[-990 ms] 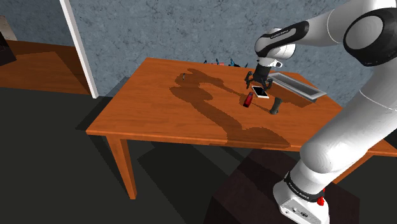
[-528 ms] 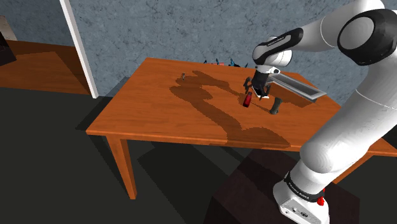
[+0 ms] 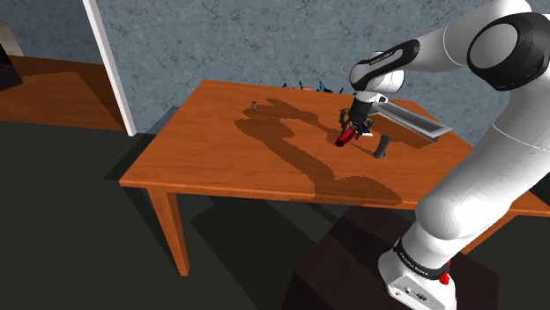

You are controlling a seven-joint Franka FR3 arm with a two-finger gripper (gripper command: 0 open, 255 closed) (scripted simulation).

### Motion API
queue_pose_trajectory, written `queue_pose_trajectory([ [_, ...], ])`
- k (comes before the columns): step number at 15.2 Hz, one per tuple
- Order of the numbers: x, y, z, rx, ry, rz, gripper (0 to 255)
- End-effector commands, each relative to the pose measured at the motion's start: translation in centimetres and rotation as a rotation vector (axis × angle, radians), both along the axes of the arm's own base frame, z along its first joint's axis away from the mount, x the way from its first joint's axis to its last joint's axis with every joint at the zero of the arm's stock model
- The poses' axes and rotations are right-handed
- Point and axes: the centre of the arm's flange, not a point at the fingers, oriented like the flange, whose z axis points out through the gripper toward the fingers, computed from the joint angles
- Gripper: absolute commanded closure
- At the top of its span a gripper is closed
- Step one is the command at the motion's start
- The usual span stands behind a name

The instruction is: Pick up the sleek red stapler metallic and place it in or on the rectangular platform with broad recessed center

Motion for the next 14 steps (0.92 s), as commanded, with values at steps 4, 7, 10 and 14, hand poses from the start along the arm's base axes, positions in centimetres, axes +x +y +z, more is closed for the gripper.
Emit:
queue_pose_trajectory([
  [4,0.0,0.0,0.0,0.000,0.001,0.000,255],
  [7,0.0,0.0,0.0,0.000,0.001,0.000,255],
  [10,0.0,0.0,0.5,0.000,0.001,0.000,255],
  [14,0.0,0.0,2.6,0.000,0.001,0.000,255],
])
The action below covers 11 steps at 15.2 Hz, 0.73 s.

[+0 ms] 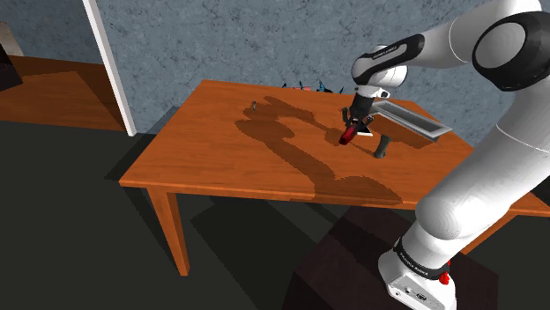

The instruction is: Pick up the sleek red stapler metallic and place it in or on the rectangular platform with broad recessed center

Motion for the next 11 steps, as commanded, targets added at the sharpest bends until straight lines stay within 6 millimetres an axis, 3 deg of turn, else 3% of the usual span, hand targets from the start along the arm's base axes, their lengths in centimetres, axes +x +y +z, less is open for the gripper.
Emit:
queue_pose_trajectory([
  [1,0.0,0.0,1.1,0.000,0.000,0.000,255],
  [11,0.0,0.0,6.4,0.000,0.000,0.000,255],
])
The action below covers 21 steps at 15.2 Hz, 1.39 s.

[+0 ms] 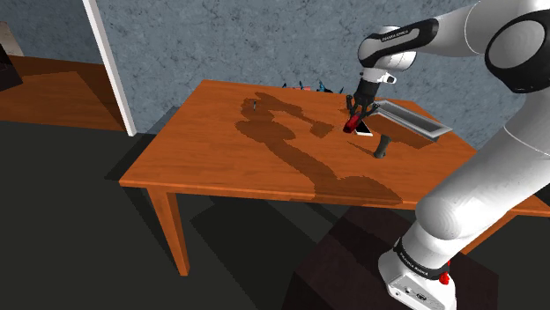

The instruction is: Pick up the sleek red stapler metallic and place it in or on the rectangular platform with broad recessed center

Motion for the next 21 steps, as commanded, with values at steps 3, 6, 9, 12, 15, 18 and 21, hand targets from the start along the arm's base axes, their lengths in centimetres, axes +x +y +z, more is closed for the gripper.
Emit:
queue_pose_trajectory([
  [3,0.0,-0.1,2.1,0.000,0.000,0.000,255],
  [6,0.0,-0.1,3.6,0.000,0.000,0.000,255],
  [9,0.0,-0.1,5.2,0.000,0.000,0.000,255],
  [12,0.0,-0.1,6.8,0.000,0.000,0.000,255],
  [15,0.0,-0.1,8.4,0.000,0.000,0.000,255],
  [18,-0.5,-1.3,9.0,0.000,0.000,0.000,255],
  [21,-2.0,-5.0,9.1,0.000,0.000,0.000,255],
])
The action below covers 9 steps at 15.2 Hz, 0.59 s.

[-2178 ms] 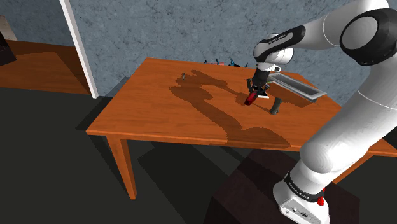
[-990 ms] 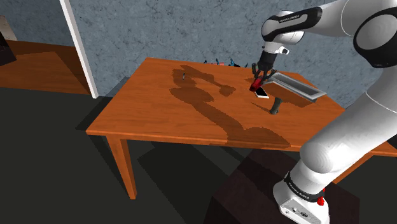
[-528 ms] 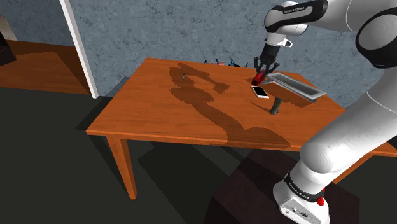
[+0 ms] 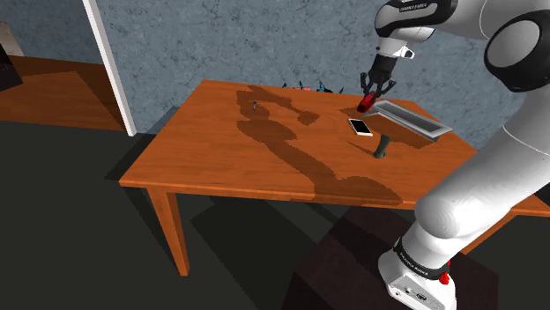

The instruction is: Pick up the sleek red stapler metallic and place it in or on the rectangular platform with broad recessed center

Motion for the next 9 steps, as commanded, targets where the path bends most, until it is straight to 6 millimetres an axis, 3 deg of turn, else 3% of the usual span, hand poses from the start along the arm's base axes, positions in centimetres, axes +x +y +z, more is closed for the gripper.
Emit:
queue_pose_trajectory([
  [1,-1.0,-2.5,0.2,0.000,0.000,0.001,255],
  [9,-4.8,-12.4,0.4,0.000,0.000,0.001,255],
])
